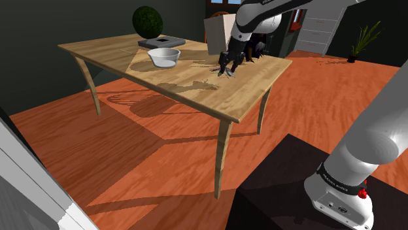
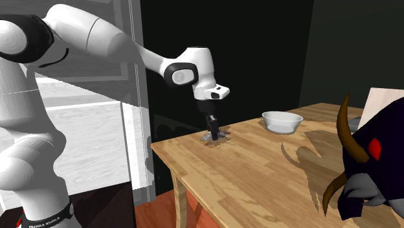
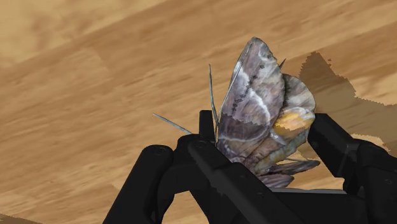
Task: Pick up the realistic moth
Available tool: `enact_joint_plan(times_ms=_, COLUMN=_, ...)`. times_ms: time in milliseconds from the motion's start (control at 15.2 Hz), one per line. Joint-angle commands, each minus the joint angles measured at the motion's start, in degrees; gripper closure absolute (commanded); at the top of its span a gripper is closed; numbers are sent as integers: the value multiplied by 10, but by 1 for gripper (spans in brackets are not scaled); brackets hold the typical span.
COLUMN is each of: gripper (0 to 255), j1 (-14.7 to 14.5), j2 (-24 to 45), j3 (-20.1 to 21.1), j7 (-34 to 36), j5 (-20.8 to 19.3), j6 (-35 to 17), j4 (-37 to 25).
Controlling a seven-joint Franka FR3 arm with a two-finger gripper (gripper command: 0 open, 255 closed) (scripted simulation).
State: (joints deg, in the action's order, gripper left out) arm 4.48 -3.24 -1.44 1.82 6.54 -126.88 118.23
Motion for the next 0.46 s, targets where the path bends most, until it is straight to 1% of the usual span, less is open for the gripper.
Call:
enact_joint_plan(times_ms=0, gripper=255, j1=0, j2=-3, j3=0, j7=3, j5=-1, j6=15, j4=-12)
enact_joint_plan(times_ms=264, gripper=255, j1=0, j2=-9, j3=0, j7=6, j5=-4, j6=45, j4=-35)
enact_joint_plan(times_ms=396, gripper=255, j1=0, j2=-10, j3=0, j7=6, j5=-4, j6=46, j4=-36)
